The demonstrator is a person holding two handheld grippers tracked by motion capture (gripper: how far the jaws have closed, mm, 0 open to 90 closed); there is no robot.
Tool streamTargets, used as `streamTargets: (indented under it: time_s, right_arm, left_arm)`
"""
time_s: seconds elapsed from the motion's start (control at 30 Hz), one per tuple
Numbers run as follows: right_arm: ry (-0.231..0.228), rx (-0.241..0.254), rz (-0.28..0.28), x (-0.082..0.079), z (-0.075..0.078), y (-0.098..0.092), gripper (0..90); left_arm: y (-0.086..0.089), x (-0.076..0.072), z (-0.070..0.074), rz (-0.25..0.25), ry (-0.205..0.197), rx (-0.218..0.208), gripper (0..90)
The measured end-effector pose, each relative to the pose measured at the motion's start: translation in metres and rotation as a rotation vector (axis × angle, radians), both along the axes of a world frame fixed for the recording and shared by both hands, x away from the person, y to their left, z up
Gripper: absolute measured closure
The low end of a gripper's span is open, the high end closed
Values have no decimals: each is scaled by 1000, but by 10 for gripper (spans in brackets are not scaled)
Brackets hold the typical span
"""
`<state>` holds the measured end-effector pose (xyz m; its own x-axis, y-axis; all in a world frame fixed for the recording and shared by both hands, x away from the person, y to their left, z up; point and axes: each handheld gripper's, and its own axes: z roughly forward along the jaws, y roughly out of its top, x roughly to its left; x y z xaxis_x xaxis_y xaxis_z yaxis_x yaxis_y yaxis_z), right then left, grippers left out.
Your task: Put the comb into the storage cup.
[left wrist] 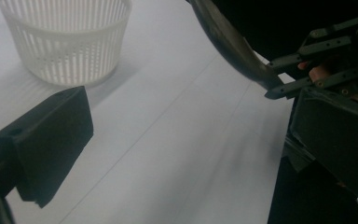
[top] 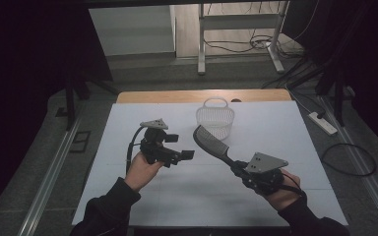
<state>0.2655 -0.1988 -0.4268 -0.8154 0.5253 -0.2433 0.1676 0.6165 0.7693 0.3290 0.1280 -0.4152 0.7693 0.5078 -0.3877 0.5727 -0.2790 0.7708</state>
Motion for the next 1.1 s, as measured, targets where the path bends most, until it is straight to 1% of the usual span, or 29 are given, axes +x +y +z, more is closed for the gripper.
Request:
streamTargets:
  time_s: [0.2, 0.43, 0.57, 0.77, 0.93, 1.1]
  right_arm:
    - [-10, 7, 21, -4, 0, 7, 725]
    - [-28, 13, 44, -9, 0, 13, 725]
    - [-32, 20, 54, -11, 1, 16, 725]
    - [-54, 15, 69, -15, 1, 21, 725]
    - [-69, 12, 76, -17, 1, 23, 725]
    - [-71, 2, 76, -17, 1, 23, 725]
  left_arm:
    - [-4, 1, 0, -16, 17, -33, 0]
    - [-9, 1, -2, -38, 39, -56, 0]
    - [-12, 1, -3, -49, 50, -59, 0]
    - [-18, 1, -5, -70, 63, -55, 0]
    - [-22, 0, -5, -86, 84, -49, 0]
    - [-24, -2, -3, -107, 100, -51, 0]
